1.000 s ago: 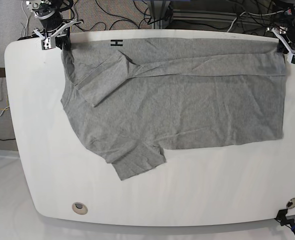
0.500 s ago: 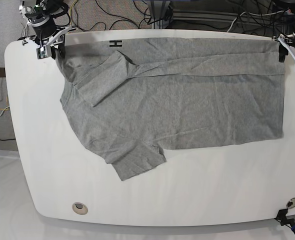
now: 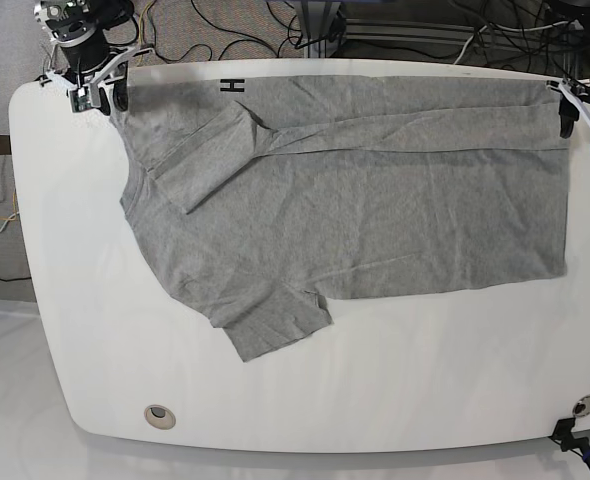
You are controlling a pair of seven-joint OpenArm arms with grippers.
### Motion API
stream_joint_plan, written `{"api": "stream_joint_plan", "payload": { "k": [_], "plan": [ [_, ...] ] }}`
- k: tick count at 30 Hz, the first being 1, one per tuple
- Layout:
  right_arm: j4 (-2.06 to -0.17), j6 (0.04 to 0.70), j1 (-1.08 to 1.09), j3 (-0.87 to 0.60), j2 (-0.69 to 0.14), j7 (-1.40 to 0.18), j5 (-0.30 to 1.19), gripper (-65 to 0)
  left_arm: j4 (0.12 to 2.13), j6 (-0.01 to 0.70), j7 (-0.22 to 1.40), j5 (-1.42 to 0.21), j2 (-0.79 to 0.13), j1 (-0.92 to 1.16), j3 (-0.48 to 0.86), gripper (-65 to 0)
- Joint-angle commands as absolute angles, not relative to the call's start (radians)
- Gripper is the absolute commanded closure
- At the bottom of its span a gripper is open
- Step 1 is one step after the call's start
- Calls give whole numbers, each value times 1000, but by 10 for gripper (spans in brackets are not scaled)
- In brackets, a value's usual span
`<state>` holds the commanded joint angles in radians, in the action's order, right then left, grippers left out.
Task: Fold the T-shirt properly
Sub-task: 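Release the shirt and raise both grippers away from the fold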
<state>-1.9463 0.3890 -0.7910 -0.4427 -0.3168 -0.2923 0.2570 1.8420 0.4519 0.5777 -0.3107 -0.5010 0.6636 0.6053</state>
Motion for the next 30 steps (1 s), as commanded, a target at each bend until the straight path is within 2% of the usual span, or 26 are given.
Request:
{"api": "stream_joint_plan", "payload": {
  "k": [3, 5, 8, 12, 20, 25, 30],
  "plan": [
    [-1948, 390, -786, -441, -317, -289, 257, -362, 1842, 452, 578, -309, -499, 636, 601, -356],
    [-1948, 390, -771, -437, -317, -289, 259, -391, 1842, 452, 578, -309, -498, 630, 601, -356],
    [-1948, 394, -725, -435, -317, -289, 266, -390, 1842, 452, 572, -312, -475, 616, 601, -356],
    [-1946, 455, -661, -433, -317, -294, 369, -390, 1842, 452, 570, -312, -421, 568, 601, -355],
    [-1942, 452, -553, -312, -317, -294, 364, -390, 1842, 452, 570, -308, -302, 421, 587, -354],
    [-1939, 452, -490, -262, -312, -294, 364, -390, 1837, 446, 570, -306, -297, 358, 495, -354],
    [-1917, 452, -421, -248, -232, -294, 272, -390, 1837, 390, 572, -306, -297, 325, 440, -354]
  ]
}}
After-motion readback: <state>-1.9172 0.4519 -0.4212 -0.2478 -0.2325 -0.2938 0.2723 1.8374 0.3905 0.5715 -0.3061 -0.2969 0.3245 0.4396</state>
